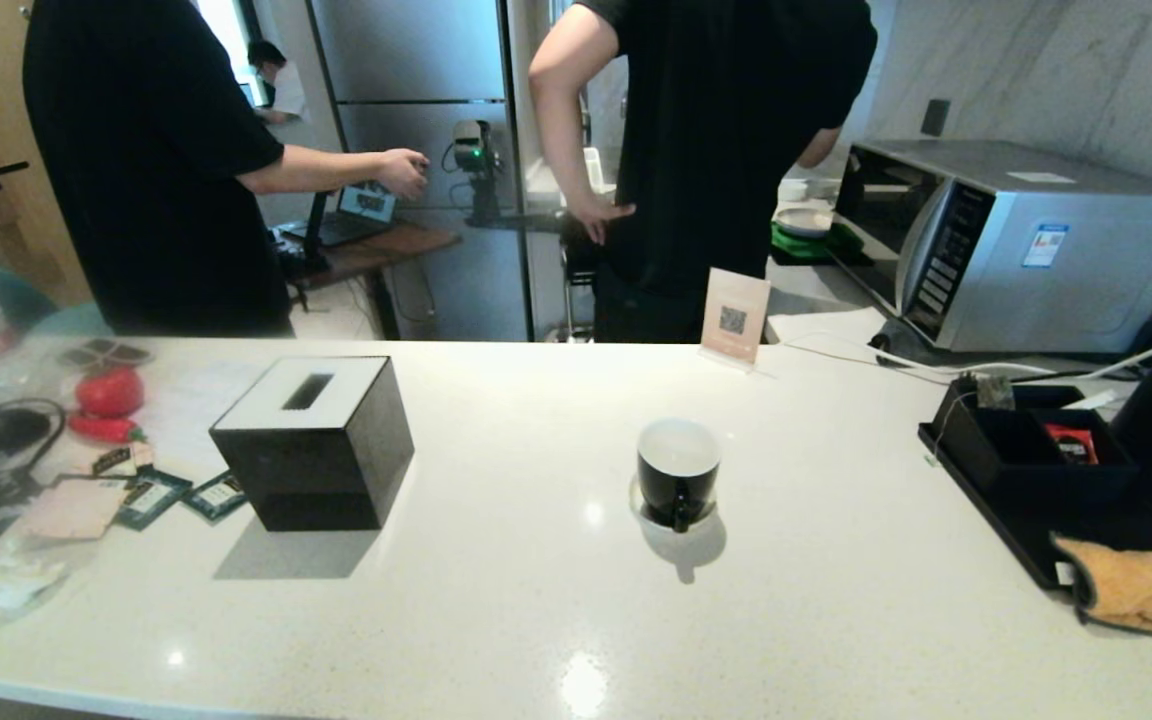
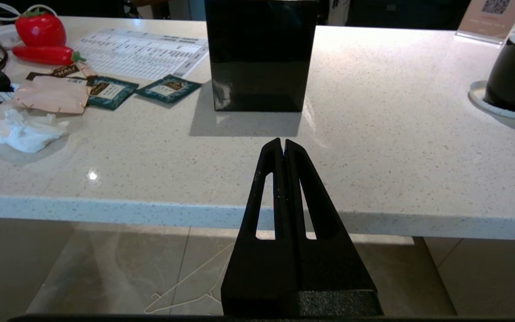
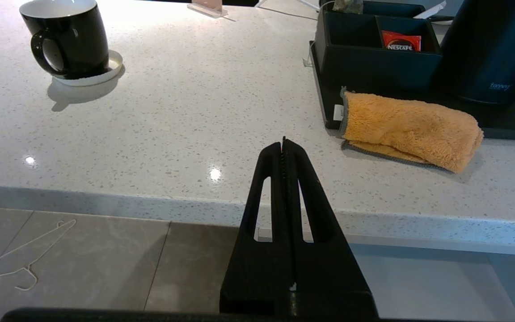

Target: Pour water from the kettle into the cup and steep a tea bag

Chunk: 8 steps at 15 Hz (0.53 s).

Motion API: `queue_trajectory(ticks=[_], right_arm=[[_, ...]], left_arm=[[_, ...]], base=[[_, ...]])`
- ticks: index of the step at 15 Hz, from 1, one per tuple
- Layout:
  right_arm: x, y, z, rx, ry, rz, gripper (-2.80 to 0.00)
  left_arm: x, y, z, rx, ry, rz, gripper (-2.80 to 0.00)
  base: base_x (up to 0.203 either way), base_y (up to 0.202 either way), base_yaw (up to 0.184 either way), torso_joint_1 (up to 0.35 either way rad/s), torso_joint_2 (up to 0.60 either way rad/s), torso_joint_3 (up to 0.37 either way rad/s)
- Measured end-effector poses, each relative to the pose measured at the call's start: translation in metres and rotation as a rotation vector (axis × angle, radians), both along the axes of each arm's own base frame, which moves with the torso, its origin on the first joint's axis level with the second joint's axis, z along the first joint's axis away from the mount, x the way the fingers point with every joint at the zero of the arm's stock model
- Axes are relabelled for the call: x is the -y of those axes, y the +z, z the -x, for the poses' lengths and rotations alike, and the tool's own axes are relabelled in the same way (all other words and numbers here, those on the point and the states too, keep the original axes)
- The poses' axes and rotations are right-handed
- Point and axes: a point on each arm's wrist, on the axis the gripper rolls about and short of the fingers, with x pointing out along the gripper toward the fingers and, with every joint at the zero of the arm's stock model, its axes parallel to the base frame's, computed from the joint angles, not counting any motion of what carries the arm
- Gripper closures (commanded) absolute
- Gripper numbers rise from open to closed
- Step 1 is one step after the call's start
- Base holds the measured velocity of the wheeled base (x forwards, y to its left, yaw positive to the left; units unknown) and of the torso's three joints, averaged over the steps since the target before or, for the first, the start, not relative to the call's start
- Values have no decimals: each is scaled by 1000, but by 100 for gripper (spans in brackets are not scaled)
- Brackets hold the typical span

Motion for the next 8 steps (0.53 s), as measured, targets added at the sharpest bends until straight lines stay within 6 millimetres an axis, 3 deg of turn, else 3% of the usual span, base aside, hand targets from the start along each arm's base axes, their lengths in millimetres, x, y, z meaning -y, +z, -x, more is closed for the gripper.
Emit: queue_trajectory(ticks=[3,8], right_arm=[[0,0,0,-1,-2,0,0],[0,0,0,0,0,0,0]], left_arm=[[0,0,0,-1,0,0,0],[0,0,0,1,1,3,0]], base=[[0,-35,0,1,2,1],[0,-187,2,2,0,1]])
